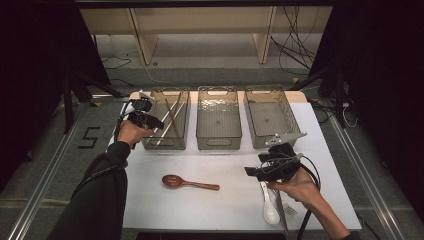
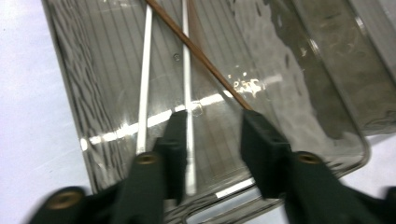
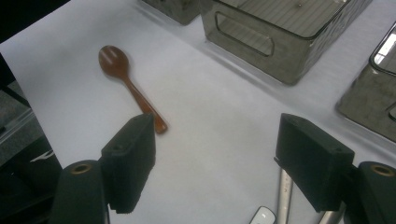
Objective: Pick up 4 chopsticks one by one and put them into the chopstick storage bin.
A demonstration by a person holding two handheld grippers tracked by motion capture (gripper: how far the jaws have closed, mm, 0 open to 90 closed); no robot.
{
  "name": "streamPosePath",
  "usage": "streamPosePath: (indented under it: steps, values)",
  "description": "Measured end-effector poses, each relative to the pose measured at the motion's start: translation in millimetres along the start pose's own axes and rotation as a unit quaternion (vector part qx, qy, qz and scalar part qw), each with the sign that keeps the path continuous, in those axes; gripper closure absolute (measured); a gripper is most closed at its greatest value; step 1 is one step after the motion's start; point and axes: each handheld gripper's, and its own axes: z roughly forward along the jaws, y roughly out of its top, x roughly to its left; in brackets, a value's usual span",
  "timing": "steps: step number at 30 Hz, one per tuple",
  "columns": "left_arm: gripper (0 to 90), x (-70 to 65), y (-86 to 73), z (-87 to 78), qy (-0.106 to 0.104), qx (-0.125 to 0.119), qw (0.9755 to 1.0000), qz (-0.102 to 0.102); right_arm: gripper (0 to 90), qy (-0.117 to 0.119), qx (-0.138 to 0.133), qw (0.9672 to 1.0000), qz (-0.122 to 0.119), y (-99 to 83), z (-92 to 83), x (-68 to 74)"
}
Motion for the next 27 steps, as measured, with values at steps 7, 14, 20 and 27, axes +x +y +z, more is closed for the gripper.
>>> streamPosePath:
  steps: [7, 14, 20, 27]
  values:
    - [38.2, -8.9, -6.3, -17.6, -0.047, -0.031, 0.9983, 0.014, 28.8, -0.002, -0.005, 1.0000, 0.001, -1.4, -2.3, -0.7]
    - [29.5, -28.7, -22.5, -41.9, -0.094, -0.059, 0.9919, 0.064, 28.4, -0.003, -0.008, 1.0000, 0.000, -3.4, -4.2, -0.5]
    - [25.2, -53.0, -42.1, -55.2, -0.122, -0.067, 0.9837, 0.114, 28.2, -0.005, -0.006, 1.0000, 0.003, -6.3, -4.3, -1.4]
    - [22.6, -71.8, -58.6, -55.8, -0.140, -0.058, 0.9768, 0.151, 28.0, -0.015, -0.003, 0.9999, 0.004, -11.6, -5.4, -2.5]
